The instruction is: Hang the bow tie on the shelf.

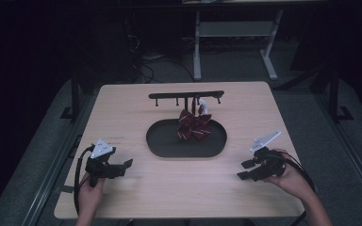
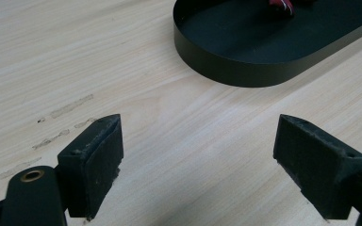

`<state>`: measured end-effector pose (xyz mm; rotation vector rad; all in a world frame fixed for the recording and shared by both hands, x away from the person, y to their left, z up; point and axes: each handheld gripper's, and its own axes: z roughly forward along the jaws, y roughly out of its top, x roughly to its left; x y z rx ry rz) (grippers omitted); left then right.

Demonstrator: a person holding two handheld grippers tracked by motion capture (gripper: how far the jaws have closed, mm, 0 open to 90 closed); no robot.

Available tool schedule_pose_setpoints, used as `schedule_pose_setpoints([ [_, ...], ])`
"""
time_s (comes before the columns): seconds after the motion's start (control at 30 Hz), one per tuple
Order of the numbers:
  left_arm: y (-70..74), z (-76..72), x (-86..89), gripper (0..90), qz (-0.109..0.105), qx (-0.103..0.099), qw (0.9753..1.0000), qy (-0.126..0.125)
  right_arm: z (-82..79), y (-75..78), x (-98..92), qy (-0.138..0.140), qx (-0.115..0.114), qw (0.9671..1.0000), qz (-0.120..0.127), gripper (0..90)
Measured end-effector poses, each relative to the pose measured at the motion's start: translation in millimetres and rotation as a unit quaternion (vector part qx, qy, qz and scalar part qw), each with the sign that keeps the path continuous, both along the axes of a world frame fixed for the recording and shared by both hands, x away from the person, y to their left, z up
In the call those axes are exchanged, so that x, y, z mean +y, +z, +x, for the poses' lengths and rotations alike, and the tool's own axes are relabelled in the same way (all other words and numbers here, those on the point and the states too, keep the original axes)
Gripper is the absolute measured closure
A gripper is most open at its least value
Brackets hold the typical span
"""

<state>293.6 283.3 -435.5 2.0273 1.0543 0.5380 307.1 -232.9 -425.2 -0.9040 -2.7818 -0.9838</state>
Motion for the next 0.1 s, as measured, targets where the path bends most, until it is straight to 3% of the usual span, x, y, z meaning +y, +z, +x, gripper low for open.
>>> schedule_pose_setpoints([
  [0.1,-0.4,0.6,-0.1,16.3,0.000,0.000,1.0000,0.001,-6.1,-1.2,-0.8,-0.005,-0.004,1.0000,0.004,45.6],
])
